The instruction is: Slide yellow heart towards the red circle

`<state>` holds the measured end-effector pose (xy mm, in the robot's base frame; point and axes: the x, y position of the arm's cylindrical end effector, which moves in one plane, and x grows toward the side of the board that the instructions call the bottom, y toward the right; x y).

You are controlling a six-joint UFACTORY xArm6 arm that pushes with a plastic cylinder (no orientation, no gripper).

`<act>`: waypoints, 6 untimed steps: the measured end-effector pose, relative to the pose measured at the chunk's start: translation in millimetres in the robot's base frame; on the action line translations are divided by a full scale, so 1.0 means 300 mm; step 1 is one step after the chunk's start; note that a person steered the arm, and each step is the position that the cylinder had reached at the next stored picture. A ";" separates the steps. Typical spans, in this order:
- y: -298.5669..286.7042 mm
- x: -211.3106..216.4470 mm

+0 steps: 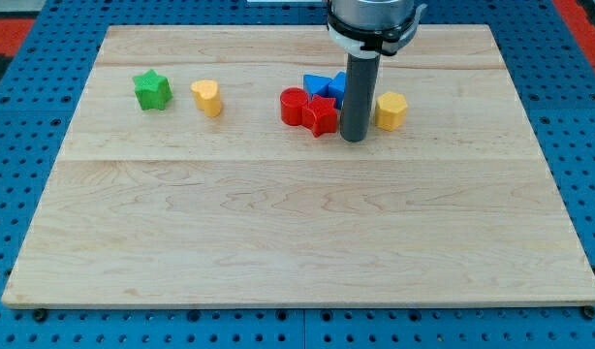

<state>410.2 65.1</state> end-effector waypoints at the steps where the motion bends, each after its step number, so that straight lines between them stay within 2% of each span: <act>1: -0.011 0.075; 2: -0.167 0.095; 4: -0.613 0.063; 5: -0.696 -0.041; 6: -0.696 -0.110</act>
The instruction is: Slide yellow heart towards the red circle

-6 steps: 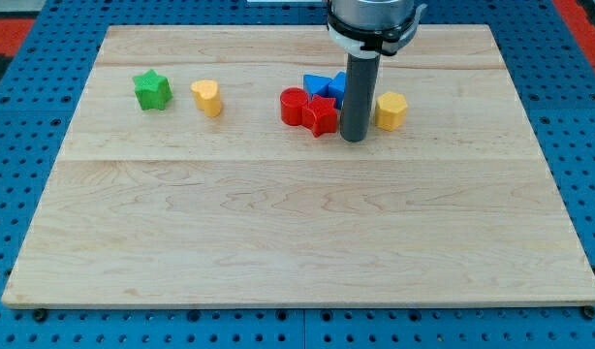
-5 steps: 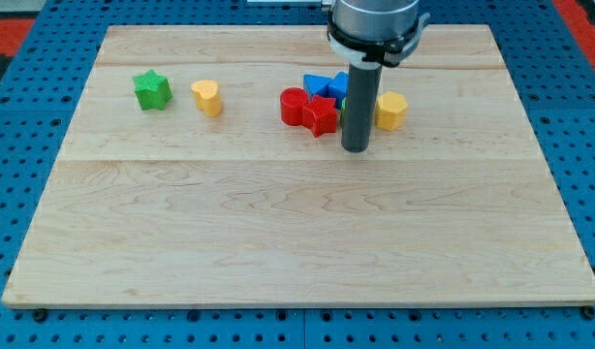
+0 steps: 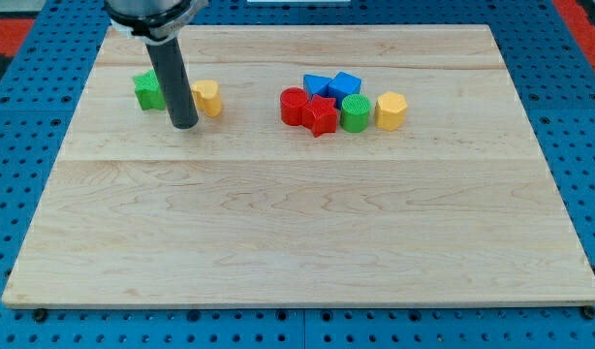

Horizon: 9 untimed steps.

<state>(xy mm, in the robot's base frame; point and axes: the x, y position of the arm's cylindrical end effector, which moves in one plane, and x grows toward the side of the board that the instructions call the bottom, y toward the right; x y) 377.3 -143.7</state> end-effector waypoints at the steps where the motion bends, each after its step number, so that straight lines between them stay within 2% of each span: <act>1: 0.001 -0.056; 4: 0.025 -0.057; 7: 0.013 0.015; 9: 0.056 -0.103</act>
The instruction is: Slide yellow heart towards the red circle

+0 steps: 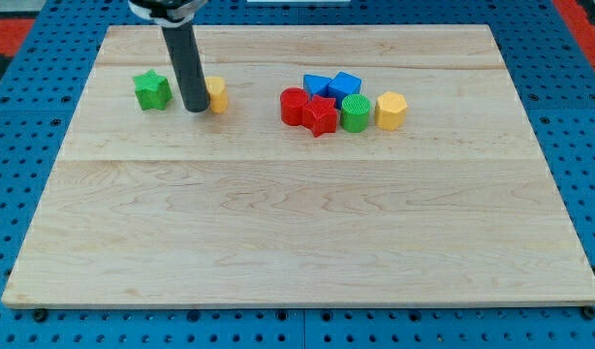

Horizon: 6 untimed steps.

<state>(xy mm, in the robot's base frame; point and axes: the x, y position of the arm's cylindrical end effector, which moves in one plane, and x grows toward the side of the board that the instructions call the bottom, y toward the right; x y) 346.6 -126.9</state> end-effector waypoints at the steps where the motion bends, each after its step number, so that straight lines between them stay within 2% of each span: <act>1: 0.035 -0.059; 3: -0.044 -0.059; 6: 0.081 -0.217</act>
